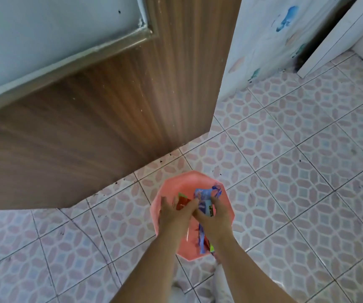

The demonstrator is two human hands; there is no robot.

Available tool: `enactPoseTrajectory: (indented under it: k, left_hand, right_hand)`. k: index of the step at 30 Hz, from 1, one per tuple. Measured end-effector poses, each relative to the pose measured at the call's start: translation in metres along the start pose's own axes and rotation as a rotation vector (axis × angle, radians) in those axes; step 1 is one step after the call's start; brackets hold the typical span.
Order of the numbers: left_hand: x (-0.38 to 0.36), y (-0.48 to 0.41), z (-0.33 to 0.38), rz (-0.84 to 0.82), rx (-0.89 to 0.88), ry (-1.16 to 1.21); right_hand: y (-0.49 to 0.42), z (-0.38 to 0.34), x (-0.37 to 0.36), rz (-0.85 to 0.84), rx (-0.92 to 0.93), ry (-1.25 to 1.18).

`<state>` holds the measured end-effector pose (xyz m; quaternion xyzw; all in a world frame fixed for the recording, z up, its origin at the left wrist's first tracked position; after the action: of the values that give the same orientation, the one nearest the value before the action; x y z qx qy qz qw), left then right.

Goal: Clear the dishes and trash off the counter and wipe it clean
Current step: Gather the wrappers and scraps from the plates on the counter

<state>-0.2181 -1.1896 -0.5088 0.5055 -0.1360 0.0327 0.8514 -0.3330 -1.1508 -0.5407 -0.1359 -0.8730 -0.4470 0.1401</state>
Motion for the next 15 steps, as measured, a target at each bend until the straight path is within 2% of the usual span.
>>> enactPoseTrajectory:
  k: [2,7,15]
  left_hand:
    - [0.002,0.000,0.001,0.005,-0.017,-0.011]
    - [0.005,0.026,0.017,-0.023,-0.030,-0.098]
    - [0.025,0.104,0.055,-0.028,-0.098,-0.174]
  right_hand:
    - [-0.003,0.010,-0.004,-0.030,-0.028,0.031]
    - [0.026,-0.018,0.022,-0.061,-0.087,0.050]
    - [0.084,-0.072,0.057,-0.017,-0.079,-0.006]
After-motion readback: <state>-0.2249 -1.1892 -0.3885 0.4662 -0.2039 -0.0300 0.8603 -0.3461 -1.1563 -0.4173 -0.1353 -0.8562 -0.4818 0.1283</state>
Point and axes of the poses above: each hand's wrist, its own y-axis away from the middle knuckle, its own x-axis out of the back of the hand, z = x × y, the point moved 5 cm from there along -y, towards the middle knuckle, and after that the axes turned 9 degrees about y, right-handed, at the moved point
